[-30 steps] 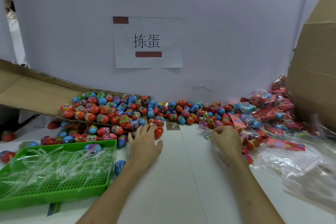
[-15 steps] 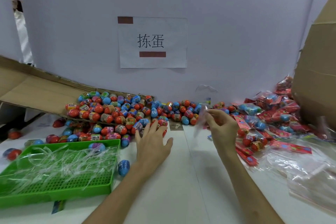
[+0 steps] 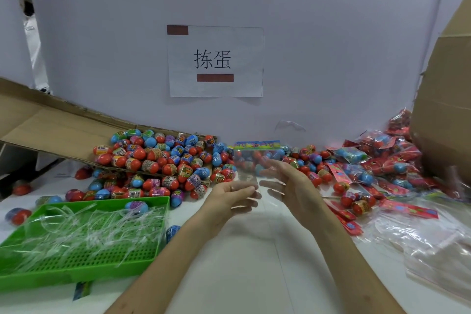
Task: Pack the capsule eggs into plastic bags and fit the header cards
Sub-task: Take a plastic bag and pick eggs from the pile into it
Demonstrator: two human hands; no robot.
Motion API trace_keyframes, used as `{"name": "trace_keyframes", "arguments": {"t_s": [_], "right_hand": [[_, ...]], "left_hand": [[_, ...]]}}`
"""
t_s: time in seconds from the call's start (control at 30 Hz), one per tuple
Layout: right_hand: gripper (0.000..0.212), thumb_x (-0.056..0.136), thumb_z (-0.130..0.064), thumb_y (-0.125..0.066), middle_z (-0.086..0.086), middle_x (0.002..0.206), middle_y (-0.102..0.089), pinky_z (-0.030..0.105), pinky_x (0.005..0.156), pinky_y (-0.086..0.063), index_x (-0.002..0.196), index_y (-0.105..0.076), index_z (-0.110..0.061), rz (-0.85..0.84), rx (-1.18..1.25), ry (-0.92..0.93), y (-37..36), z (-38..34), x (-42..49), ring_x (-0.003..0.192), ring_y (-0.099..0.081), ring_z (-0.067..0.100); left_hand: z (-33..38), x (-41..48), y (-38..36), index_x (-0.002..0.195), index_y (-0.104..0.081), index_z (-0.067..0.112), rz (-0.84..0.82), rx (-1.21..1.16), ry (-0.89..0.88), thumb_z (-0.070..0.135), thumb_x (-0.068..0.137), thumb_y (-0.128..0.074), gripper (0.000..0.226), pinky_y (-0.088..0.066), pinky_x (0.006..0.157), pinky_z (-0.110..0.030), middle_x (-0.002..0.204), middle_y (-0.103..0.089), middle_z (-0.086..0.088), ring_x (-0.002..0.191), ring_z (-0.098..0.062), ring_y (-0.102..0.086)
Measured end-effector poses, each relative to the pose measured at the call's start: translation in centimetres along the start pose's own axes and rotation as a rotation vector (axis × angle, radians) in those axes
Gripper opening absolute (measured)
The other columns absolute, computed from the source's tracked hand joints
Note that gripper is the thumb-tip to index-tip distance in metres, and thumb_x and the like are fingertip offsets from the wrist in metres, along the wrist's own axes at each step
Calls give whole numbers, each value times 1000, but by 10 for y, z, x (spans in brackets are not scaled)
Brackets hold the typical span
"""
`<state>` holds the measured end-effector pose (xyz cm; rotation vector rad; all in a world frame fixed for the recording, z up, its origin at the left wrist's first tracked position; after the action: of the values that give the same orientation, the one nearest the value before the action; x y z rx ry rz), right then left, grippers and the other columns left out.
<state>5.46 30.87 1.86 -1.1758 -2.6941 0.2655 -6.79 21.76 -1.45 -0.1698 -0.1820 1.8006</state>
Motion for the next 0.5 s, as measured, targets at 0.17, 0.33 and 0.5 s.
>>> {"name": "trace_keyframes", "arguments": {"t_s": [0.17,0.33,0.5], "right_hand": [[53,96,-56,-57,10,120,-73,39,84,-54,125,-66,-12,-89,-135,-115,-15,14,-5,108,-71,31],[20,95,-25,-71,12,102,-77,28,67,-57,103,-70,-6,-66,-299,-70,-21,16,-7,88,-75,30],[19,100,-24,-65,12,97,-77,28,65,-57,93,-66,-7,-22,-287,-67,-21,18,-4,83,-76,30]], "left_hand": [[7,2,22,95,-73,5,196,-62,-94,8,98,-67,7,-60,68,-27,88,-77,-10,72,-17,-73],[12,-3,24,90,-76,7,255,-16,-121,20,94,-74,14,-60,64,-27,85,-79,-10,71,-19,-75],[10,-5,22,91,-74,4,276,-8,-105,29,95,-72,25,-60,63,-28,83,-79,-9,67,-18,-74]]}}
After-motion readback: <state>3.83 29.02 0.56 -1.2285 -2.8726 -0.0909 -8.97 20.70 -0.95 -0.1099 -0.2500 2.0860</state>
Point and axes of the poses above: each hand's wrist, its own x-axis towards the middle knuckle, its own y-axis out of the back of the hand, z = x × y, the point moved 10 cm from there along x, towards the middle knuckle
